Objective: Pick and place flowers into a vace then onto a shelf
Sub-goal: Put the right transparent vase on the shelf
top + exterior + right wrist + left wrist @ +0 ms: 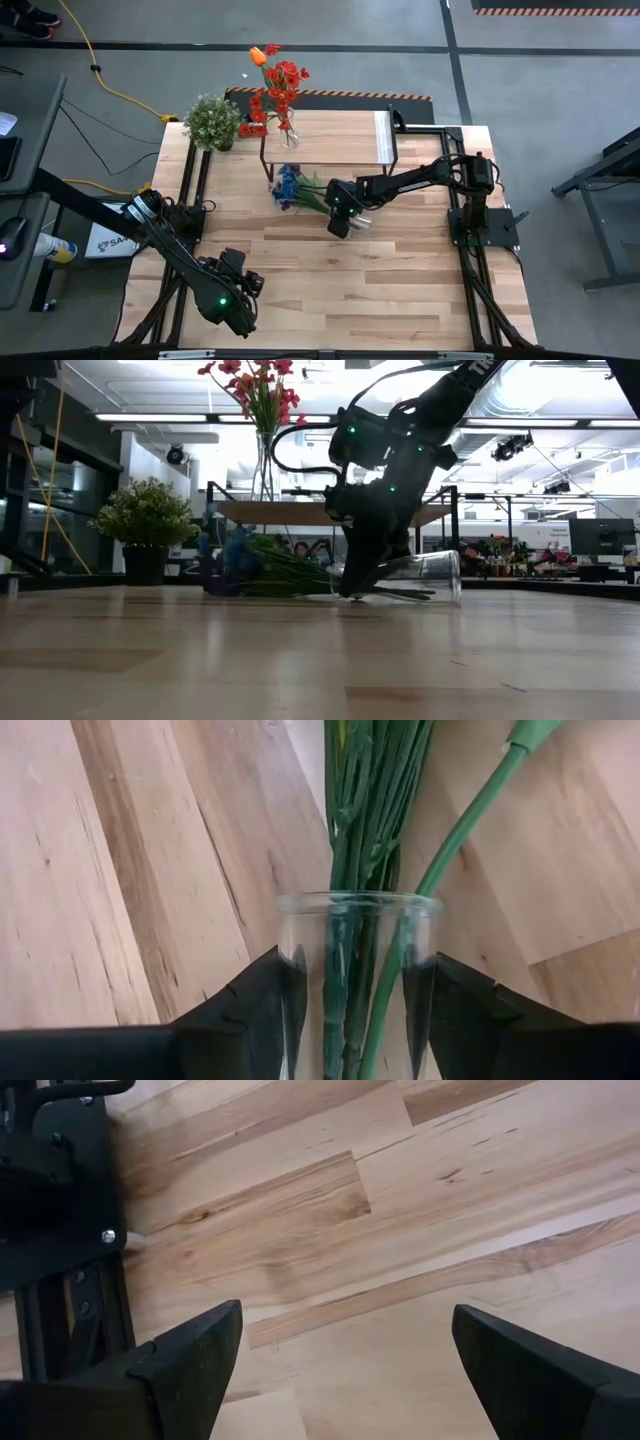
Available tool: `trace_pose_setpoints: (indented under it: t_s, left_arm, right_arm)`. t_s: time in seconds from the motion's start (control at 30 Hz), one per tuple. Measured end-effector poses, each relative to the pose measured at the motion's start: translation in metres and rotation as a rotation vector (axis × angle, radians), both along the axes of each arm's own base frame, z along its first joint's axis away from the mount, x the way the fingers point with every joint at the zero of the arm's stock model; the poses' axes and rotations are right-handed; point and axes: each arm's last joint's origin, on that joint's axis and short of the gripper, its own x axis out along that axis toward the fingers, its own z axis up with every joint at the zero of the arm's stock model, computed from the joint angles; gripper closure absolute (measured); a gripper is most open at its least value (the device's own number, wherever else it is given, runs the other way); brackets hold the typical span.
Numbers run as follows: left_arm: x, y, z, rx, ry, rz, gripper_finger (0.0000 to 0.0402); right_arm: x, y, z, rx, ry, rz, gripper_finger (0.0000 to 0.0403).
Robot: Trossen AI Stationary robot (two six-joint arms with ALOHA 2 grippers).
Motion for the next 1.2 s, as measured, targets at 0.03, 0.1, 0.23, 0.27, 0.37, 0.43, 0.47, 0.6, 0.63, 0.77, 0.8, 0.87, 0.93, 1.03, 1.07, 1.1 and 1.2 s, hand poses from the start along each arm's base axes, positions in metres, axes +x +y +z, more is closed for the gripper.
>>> trace_pose_setpoints:
  t_s: [0.03, 0.1, 0.23, 0.27, 0.37, 0.43, 0.47, 0.6, 0.63, 0.77, 0.8, 0.87, 0.93, 1.03, 1.07, 1.1, 1.2]
  left_arm:
    - [0.000, 0.000, 0.000, -0.003, -0.002, 0.000, 0.0009]
    - [0.000, 0.000, 0.000, -0.005, -0.005, 0.000, 0.0009]
    - [0.001, 0.000, 0.000, -0.004, -0.007, -0.001, 0.0009]
    - [0.001, -0.001, 0.000, -0.005, -0.008, -0.001, 0.0009]
    - [0.001, -0.001, 0.000, -0.007, -0.010, -0.001, 0.0009]
    - [0.001, -0.001, 0.000, -0.008, -0.011, -0.001, 0.0009]
    - [0.001, -0.001, 0.000, -0.009, -0.012, -0.001, 0.0009]
    - [0.001, -0.001, -0.001, -0.011, -0.013, -0.001, 0.0009]
    - [0.001, -0.001, -0.001, -0.011, -0.013, -0.001, 0.0009]
    - [0.001, -0.001, -0.001, -0.011, -0.013, -0.001, 0.0009]
    - [0.001, -0.001, -0.001, -0.011, -0.013, -0.001, 0.0009]
    - [0.001, -0.001, -0.001, -0.014, -0.010, 0.000, 0.0009]
    - [0.001, -0.001, -0.001, -0.023, -0.001, 0.005, 0.0009]
    - [0.000, -0.002, -0.001, -0.052, 0.031, 0.021, 0.0009]
    - [-0.001, -0.002, -0.001, -0.063, 0.044, 0.028, 0.0009]
    - [-0.001, -0.003, -0.001, -0.074, 0.056, 0.033, 0.0009]
    - [-0.002, -0.003, -0.001, -0.093, 0.077, 0.044, 0.0009]
  right_arm:
    - [0.000, 0.000, 0.000, 0.000, 0.000, 0.000, 0.0226]
    - [0.000, 0.000, -0.001, -0.002, 0.002, 0.000, 0.0225]
    - [0.001, 0.000, -0.005, -0.007, 0.007, 0.008, 0.0225]
    - [0.002, 0.000, -0.005, -0.009, 0.005, 0.016, 0.0228]
    - [0.002, 0.000, -0.005, -0.006, 0.003, 0.022, 0.0228]
    - [0.003, 0.000, -0.005, 0.006, -0.010, 0.028, 0.0228]
    - [0.004, 0.000, -0.005, 0.016, -0.022, 0.034, 0.0228]
    - [0.006, 0.001, -0.004, 0.051, -0.054, 0.054, 0.0229]
    - [0.007, 0.001, -0.004, 0.061, -0.060, 0.059, 0.0230]
    - [0.008, 0.002, -0.004, 0.091, -0.076, 0.072, 0.0230]
    - [0.008, 0.003, -0.004, 0.103, -0.081, 0.070, 0.0230]
    - [0.009, 0.003, -0.003, 0.115, -0.093, 0.069, 0.0230]
    - [0.010, 0.003, -0.003, 0.125, -0.100, 0.077, 0.0230]
    - [0.011, 0.004, -0.002, 0.133, -0.113, 0.085, 0.0230]
    - [0.011, 0.004, -0.002, 0.137, -0.118, 0.088, 0.0230]
    - [0.011, 0.004, -0.002, 0.142, -0.126, 0.091, 0.0230]
    - [0.014, 0.004, 0.000, 0.147, -0.159, 0.100, 0.0230]
